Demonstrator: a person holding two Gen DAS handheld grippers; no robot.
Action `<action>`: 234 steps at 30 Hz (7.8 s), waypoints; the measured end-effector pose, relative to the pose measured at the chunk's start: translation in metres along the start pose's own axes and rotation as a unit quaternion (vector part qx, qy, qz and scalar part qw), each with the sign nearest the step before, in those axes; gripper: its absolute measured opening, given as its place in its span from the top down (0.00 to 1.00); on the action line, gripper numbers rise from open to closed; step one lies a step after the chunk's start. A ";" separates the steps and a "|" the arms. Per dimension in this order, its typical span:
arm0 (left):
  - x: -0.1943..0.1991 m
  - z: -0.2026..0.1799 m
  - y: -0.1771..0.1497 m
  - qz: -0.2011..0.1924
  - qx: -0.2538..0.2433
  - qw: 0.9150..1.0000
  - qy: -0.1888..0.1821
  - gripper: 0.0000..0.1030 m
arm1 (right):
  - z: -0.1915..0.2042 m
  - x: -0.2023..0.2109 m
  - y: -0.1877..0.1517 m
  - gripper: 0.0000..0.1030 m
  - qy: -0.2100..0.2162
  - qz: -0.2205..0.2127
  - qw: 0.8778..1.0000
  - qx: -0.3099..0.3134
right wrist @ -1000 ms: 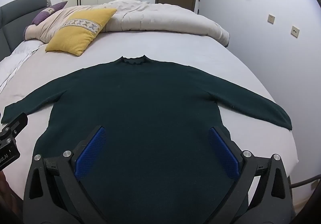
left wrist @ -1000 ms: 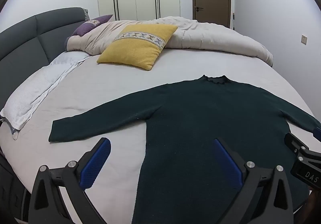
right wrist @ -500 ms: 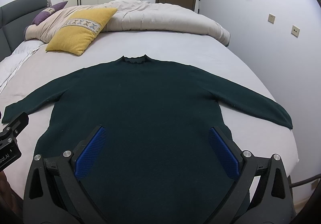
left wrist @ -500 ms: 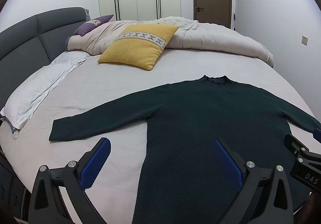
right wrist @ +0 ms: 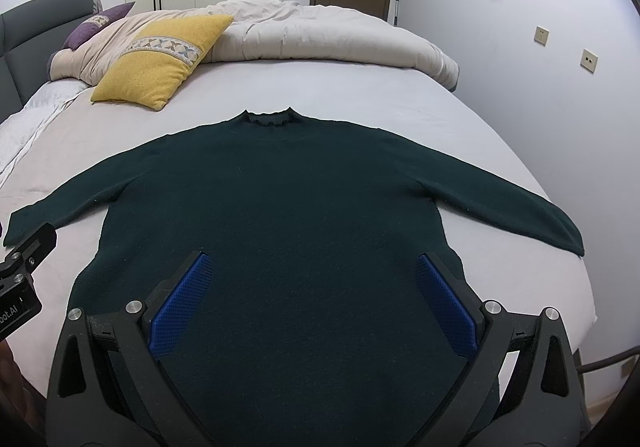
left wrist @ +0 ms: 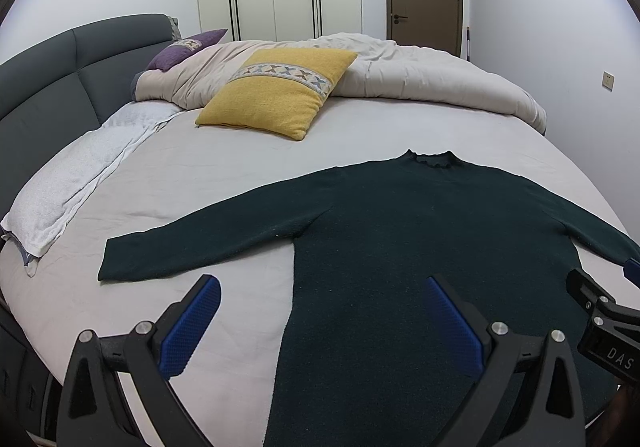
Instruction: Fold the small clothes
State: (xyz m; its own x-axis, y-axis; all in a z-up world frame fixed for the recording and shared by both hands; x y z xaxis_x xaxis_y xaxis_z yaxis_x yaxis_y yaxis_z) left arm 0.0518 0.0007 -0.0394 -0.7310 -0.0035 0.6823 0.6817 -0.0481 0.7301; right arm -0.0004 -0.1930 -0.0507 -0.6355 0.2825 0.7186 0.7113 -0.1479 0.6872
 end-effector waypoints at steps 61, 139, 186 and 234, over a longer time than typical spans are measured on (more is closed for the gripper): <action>-0.001 0.015 -0.018 0.017 0.009 0.999 -0.038 0.00 | 0.002 -0.007 -0.011 0.00 0.021 0.002 1.000 -0.017; -0.226 -0.185 0.031 0.215 0.016 0.937 -0.276 0.85 | -0.255 -0.125 -0.023 0.34 0.154 0.016 0.952 -0.264; -0.270 -0.073 0.051 0.124 0.085 0.964 -0.218 0.91 | -0.254 -0.234 0.065 0.65 0.126 0.083 0.968 -0.199; -0.173 0.394 -0.074 0.098 0.391 0.915 -0.010 0.59 | -0.008 0.006 -0.025 0.11 0.223 -0.018 0.975 -0.019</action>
State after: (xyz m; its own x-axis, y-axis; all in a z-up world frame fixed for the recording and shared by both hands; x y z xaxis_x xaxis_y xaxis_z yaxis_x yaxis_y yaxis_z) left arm 0.1398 0.3984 -0.1961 -0.5976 0.0819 0.7976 0.6180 0.6809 0.3931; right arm -0.0239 -0.1954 -0.0627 -0.7327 -0.1502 0.6638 0.6804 -0.1836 0.7095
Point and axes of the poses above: each gripper's, at about its wrist camera, not at the fingertips, and x roughly against the way its jaws point, z to its left, y to its top, the point moved 7 cm from there along -x, roughly the way its jaws point, and after that the axes turned 3 degrees about z, right-handed, at the moved point
